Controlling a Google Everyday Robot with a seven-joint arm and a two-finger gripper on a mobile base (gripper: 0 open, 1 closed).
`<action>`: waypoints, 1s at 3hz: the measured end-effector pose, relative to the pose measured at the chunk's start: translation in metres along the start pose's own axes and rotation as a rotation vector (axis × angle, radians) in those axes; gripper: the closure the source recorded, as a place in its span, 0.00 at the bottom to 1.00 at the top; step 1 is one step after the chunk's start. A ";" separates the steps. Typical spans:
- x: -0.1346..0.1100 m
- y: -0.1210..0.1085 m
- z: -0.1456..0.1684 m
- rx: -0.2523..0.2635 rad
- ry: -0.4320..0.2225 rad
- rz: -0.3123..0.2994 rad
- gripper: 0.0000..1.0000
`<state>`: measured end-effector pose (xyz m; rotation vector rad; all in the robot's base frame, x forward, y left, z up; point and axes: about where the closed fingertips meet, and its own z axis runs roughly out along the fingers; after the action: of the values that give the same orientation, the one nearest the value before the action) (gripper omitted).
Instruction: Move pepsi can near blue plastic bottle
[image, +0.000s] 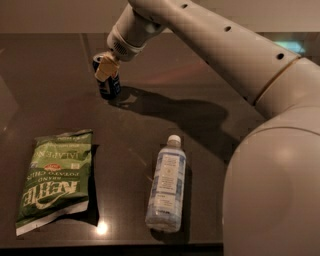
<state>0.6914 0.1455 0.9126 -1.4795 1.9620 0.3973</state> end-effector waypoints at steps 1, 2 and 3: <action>0.008 0.007 -0.024 -0.017 -0.008 -0.002 0.87; 0.027 0.013 -0.067 -0.035 0.005 0.011 1.00; 0.055 0.018 -0.109 -0.057 0.040 0.030 1.00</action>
Offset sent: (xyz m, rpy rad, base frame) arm -0.0666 -0.1087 0.0558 -0.0070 0.0722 0.0081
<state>0.6324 0.0460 0.9561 -1.5060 2.0216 0.4424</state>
